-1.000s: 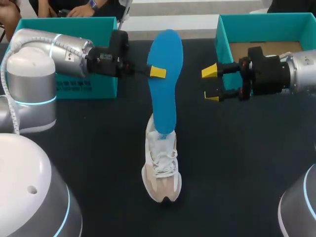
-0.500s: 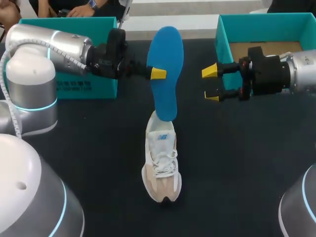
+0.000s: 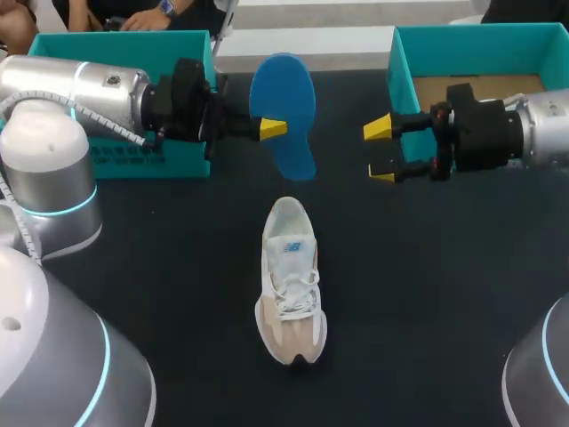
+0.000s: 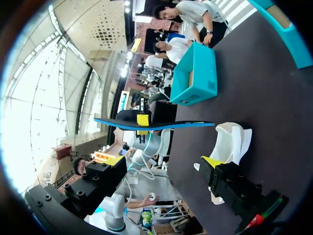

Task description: Take the shoe out of the shoebox, open the shoe tongue, remove and reinsert the insole, then place the shoe into the shoebox

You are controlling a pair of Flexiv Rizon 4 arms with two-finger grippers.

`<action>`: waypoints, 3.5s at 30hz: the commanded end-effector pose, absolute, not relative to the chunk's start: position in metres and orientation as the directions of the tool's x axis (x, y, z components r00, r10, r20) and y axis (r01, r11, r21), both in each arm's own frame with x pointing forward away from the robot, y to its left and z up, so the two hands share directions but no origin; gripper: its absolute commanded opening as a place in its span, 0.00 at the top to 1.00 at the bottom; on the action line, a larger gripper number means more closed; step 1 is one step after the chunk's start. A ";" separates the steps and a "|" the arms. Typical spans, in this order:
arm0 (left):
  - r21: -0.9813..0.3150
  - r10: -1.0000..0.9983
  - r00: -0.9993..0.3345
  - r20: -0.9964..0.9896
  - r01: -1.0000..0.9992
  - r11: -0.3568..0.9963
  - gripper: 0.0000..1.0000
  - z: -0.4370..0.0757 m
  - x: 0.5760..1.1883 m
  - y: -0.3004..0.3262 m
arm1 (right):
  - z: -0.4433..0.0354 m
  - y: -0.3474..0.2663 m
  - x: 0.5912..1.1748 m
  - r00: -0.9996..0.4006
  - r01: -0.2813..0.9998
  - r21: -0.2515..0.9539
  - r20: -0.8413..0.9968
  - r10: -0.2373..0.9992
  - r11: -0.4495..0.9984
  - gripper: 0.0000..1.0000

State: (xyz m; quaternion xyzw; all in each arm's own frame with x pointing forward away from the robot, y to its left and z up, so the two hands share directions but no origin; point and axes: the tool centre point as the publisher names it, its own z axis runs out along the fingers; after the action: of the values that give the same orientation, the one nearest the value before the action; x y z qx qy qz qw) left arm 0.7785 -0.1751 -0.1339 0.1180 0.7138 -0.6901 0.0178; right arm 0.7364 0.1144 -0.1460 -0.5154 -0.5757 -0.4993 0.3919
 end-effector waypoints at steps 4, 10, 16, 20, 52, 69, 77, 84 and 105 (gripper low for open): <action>-0.491 0.069 -0.486 -0.871 0.862 -0.124 1.00 -0.137 0.774 -0.176 | -0.147 0.117 0.737 -0.161 0.985 0.171 0.966 0.203 -0.032 0.00; -0.134 0.065 -0.131 -0.989 0.989 -0.055 1.00 -0.149 0.775 -0.177 | -0.147 0.117 0.737 -0.161 0.985 0.171 0.966 0.203 -0.032 0.00; 0.041 -0.009 0.041 -0.999 0.999 0.027 1.00 -0.155 0.777 -0.180 | -0.147 0.117 0.737 -0.161 0.985 0.171 0.966 0.203 -0.032 0.00; 0.041 -0.009 0.041 -0.999 0.999 0.027 1.00 -0.155 0.777 -0.180 | -0.147 0.117 0.737 -0.161 0.985 0.171 0.966 0.203 -0.032 0.00; 0.010 -0.019 0.011 -1.000 0.998 0.063 1.00 -0.163 0.775 -0.178 | -0.147 0.117 0.737 -0.161 0.985 0.171 0.966 0.203 -0.032 0.00; 0.114 0.010 0.113 -0.994 0.991 0.075 1.00 -0.178 0.789 -0.214 | -0.172 0.169 0.744 -0.161 0.987 0.159 0.980 0.115 0.027 0.00; 0.134 0.010 0.134 -0.991 0.988 0.073 1.00 -0.184 0.794 -0.236 | -0.178 0.180 0.740 -0.154 0.988 0.152 0.983 0.094 0.036 0.44; 0.122 -0.010 0.123 -0.992 0.989 0.086 1.00 -0.187 0.791 -0.245 | -0.178 0.182 0.740 -0.153 0.988 0.150 0.984 0.090 0.037 0.55; 0.124 -0.015 0.125 -0.992 0.988 0.087 1.00 -0.186 0.786 -0.242 | -0.179 0.181 0.740 -0.161 0.986 0.157 0.984 0.073 0.057 1.00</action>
State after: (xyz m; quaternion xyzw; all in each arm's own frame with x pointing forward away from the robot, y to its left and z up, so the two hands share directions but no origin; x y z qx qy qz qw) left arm 0.7881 -0.2433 -0.1837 0.5036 0.4839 -0.4520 0.5549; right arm 0.7385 0.1803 -0.1808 -0.4652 -0.5688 -0.5071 0.4505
